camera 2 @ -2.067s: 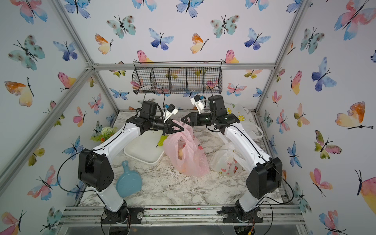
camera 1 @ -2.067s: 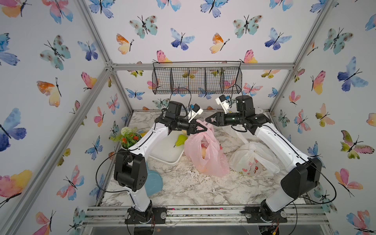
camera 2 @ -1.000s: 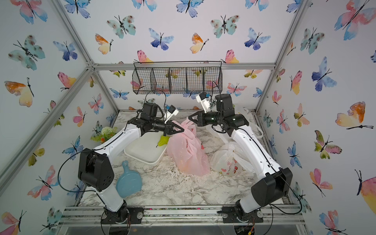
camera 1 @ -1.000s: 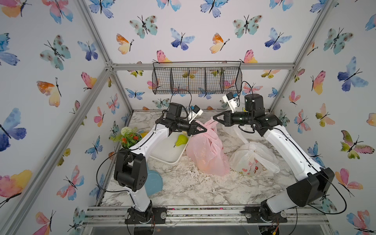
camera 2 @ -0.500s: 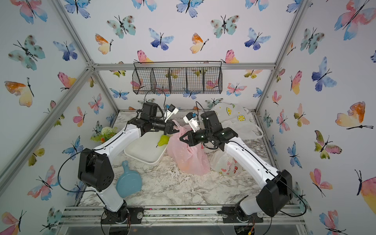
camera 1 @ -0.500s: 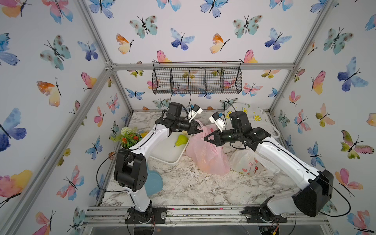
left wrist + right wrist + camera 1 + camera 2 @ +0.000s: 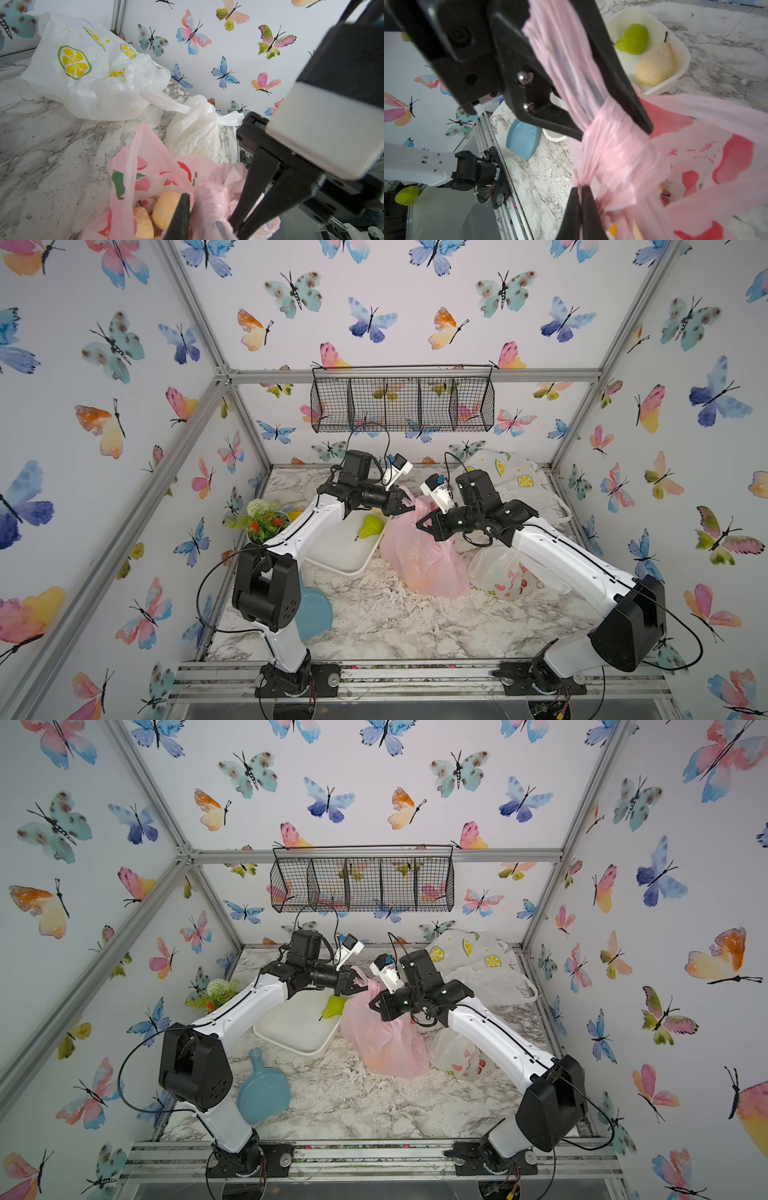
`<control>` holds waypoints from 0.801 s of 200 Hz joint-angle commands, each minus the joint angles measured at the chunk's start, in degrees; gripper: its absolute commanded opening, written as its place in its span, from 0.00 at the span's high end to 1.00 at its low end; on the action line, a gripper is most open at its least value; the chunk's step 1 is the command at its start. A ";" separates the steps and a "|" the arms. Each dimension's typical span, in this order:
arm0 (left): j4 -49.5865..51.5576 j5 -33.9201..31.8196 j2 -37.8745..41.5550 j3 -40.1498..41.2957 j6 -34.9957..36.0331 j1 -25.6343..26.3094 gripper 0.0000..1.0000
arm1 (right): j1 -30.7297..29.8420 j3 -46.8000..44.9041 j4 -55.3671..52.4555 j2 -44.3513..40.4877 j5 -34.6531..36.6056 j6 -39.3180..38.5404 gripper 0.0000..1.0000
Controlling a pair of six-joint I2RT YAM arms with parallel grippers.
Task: Place the pears into plastic bags & tie knots
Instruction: Tie the plastic bag at the center of the board.
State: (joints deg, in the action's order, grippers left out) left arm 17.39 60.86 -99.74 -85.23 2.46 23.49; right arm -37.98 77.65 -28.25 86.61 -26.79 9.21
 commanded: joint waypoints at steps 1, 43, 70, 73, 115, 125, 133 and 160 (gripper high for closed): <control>0.93 0.49 3.19 1.31 3.66 -0.10 0.77 | 0.23 0.13 -1.12 0.87 0.92 -4.22 0.97; 7.39 4.11 2.37 0.85 10.50 -2.52 0.56 | 3.23 -1.07 0.12 0.49 -3.72 -4.77 0.97; 10.98 5.45 2.67 0.66 15.33 -3.01 0.49 | 3.52 -0.96 -0.35 0.75 -5.81 -5.84 0.97; 11.00 5.51 2.71 0.72 15.38 -3.01 0.49 | 3.52 -0.92 -0.41 0.75 -5.86 -5.94 0.97; 9.50 2.87 1.21 -0.18 13.41 -0.85 0.46 | 3.61 -1.00 0.01 0.93 -8.84 -6.73 0.97; 8.48 1.75 0.67 -0.52 12.17 -0.30 0.46 | 3.61 -1.25 0.03 0.85 -9.45 -7.00 0.97; 7.45 0.76 0.28 -0.59 10.85 -0.04 0.47 | 3.61 -1.59 0.20 0.76 -9.84 -7.01 0.97; 5.50 -0.65 -0.54 -0.70 8.51 -0.07 0.52 | 3.61 -2.66 0.82 0.66 -9.78 -7.14 0.97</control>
State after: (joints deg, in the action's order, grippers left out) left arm 25.12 62.06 -99.15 -84.75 13.67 23.40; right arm -34.37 76.25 -28.05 87.11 -34.89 3.29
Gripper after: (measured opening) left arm 0.509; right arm 0.052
